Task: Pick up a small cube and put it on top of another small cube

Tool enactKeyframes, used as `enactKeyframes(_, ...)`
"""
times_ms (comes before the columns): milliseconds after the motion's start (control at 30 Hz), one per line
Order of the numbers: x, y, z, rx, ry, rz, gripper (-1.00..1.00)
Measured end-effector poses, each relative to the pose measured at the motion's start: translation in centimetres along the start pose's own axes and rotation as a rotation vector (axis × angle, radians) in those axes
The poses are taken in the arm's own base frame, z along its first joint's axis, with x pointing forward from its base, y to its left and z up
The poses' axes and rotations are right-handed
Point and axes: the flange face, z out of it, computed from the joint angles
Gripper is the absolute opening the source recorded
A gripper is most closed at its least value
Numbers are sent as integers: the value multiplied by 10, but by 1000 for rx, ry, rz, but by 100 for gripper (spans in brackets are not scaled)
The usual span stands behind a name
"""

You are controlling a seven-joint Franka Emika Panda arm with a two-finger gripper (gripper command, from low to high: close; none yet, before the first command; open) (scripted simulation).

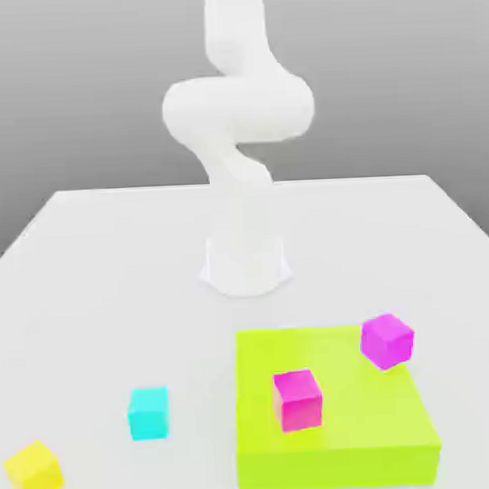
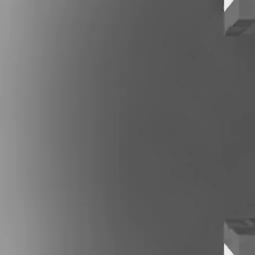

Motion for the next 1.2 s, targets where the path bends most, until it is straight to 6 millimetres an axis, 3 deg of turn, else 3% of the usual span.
enactKeyframes(133, -3, 18, 75, -157, -6, -36, 0)
enactKeyframes(267, -8, 50, 144, -289, -42, -65, 0)
enactKeyframes(433, -21, 104, 220, -420, -120, -92, 0)
enactKeyframes(600, -45, 165, 281, -506, -227, -106, 0)
enactKeyframes(767, -77, 224, 324, -542, -350, -102, 0)
enactKeyframes(933, -115, 274, 352, -526, -473, -77, 0)
enactKeyframes(1067, -150, 297, 365, -469, -564, -63, 0)
enactKeyframes(1200, -161, 306, 379, -448, -574, -52, 0)
